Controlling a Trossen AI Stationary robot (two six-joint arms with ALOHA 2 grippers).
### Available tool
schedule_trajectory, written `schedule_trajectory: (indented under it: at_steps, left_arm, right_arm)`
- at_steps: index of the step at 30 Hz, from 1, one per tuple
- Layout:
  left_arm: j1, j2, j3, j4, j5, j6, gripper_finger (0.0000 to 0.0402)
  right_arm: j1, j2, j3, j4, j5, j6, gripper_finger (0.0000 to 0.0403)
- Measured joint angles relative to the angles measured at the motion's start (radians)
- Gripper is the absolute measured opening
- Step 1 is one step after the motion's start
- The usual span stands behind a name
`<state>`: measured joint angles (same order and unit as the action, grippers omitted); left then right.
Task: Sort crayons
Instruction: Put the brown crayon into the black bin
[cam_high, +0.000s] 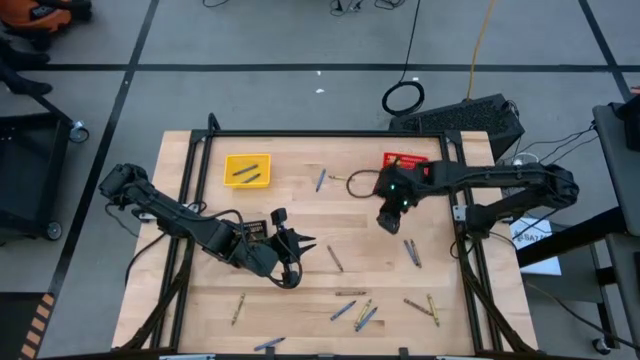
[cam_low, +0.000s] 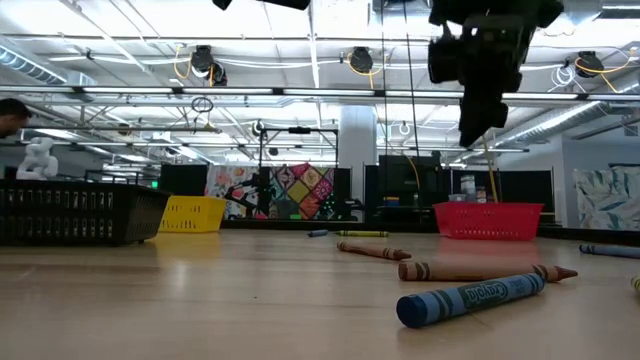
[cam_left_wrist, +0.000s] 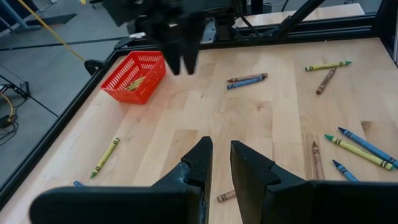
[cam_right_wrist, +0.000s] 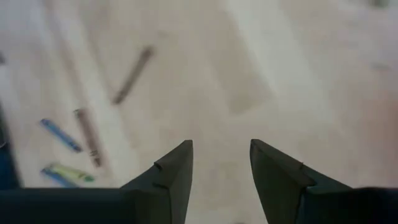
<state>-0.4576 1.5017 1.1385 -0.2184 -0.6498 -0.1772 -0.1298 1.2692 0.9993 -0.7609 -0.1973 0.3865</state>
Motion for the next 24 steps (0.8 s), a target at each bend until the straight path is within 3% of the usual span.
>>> schedule_trajectory:
  at_steps: [12,24]
  left_arm:
    - [0.0,0.0,0.0,-0.001,0.005,-0.001,0.0058]
    - [-0.007,0.0,0.0,-0.013,0.047,-0.156,0.0058]
  right_arm:
    - [0.31,0.124,0.0,0.134,0.015,0.073,0.0144]
    - [0.411,0.297,0.0,0.161,0.088,0.039,0.0144]
